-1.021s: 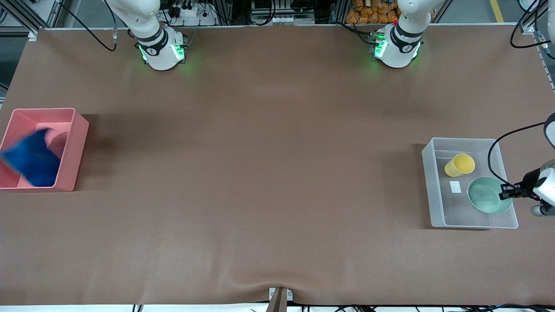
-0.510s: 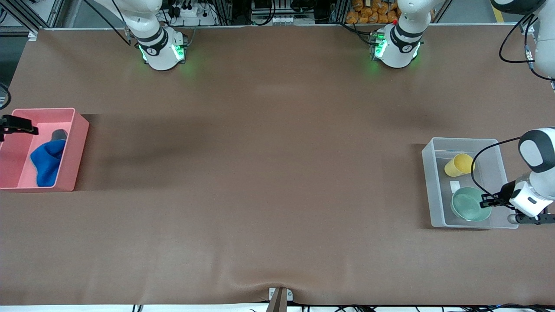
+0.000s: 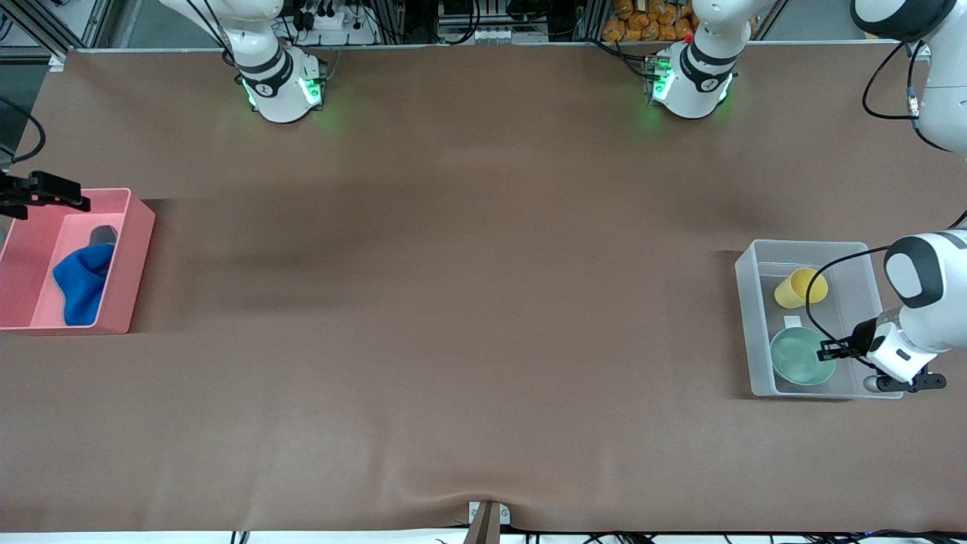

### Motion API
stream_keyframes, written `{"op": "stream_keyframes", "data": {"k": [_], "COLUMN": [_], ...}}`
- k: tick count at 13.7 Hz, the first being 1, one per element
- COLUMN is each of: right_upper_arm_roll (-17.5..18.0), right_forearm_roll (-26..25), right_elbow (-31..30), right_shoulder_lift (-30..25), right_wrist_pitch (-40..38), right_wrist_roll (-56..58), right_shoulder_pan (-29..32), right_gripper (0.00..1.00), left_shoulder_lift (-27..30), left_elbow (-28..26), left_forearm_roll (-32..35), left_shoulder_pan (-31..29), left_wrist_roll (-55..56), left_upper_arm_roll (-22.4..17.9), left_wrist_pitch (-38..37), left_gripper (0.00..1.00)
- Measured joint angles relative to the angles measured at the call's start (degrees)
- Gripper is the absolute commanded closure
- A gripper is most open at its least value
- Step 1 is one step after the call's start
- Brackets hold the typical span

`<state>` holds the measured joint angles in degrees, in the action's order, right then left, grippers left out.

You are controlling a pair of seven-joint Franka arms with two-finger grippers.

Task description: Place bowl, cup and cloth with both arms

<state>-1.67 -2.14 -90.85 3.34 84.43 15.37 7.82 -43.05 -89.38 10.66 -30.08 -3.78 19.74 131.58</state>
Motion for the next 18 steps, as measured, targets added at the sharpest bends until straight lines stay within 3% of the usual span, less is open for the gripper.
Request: {"op": "stream_keyframes", "data": {"k": [5, 9, 14, 18], "right_upper_arm_roll": [0.16, -0.19, -0.18, 1.85], "right_forearm_roll": [3.4, 4.23, 4.49, 4.48], "right_elbow": [-0.31, 0.14, 1.8, 1.81], "right_shoulder_lift": [-4.96, -8.3, -8.96, -8.96], "right_wrist_pitch": [-3.37, -5.12, -6.82, -8.03], "right_wrist_roll": [-8.91, -8.95, -12.86, -15.11], "right_shoulder_pan": [-5.44, -5.44, -5.43, -5.45], "right_gripper": [0.0, 0.0, 0.0, 0.0], "left_shoulder_lift": [1.71, 8.74, 20.44, 28.67], "left_elbow": [1.68, 2.36, 2.46, 2.38], "left_forearm_roll": [0.31, 0.33, 0.33, 0.33], "left_shoulder_pan": [-0.11, 0.13, 0.76, 0.95], "left_wrist_roll": [1.23, 1.23, 2.01, 2.69], "left_upper_arm_roll": [-0.08, 0.76, 6.47, 8.76], "left_wrist_pitch": [0.44, -1.24, -13.94, -24.0], "left_gripper": [0.0, 0.0, 0.0, 0.0]}}
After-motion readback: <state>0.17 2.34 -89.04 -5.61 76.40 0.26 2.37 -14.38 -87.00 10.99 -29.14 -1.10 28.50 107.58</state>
